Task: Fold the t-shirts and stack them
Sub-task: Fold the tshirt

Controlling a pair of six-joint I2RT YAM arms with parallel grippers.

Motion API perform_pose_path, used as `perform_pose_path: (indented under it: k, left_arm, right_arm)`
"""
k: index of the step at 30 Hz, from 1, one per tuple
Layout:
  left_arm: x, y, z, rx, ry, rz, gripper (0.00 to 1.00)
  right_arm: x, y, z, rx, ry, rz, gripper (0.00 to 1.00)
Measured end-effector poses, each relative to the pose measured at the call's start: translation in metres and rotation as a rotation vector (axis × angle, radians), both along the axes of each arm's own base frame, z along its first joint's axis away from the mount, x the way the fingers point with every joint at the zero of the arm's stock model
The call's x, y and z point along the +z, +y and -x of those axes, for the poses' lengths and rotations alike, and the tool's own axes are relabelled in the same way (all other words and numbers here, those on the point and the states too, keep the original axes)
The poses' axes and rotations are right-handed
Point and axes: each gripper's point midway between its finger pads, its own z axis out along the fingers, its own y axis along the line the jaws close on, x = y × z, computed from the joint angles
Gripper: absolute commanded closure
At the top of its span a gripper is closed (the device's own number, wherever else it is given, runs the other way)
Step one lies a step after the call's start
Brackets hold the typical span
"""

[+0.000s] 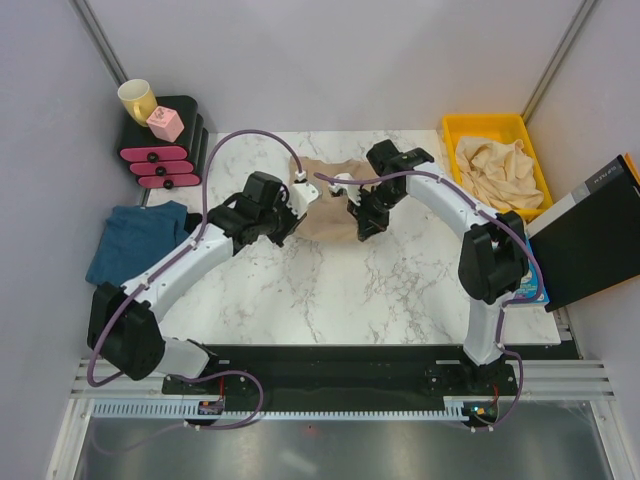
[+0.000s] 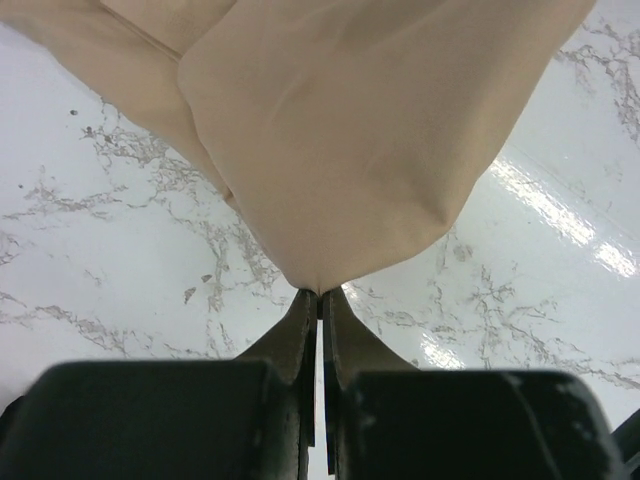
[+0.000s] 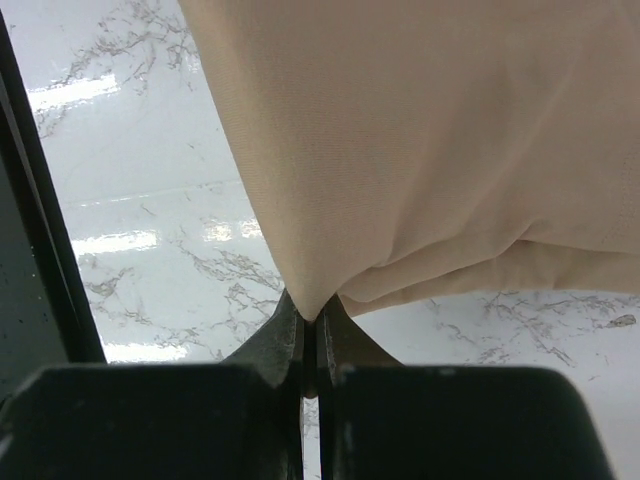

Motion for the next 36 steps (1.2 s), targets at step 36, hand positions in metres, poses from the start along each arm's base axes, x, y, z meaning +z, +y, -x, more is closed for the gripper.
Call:
perform_pose_path:
  k: [36]
  left_arm:
    - [0.014, -0.002, 0.073, -0.121, 0.057, 0.137, 0.98]
  right_arm:
    - [0.030, -0.022, 0.063, 0.009, 0.047, -0.031, 1.00]
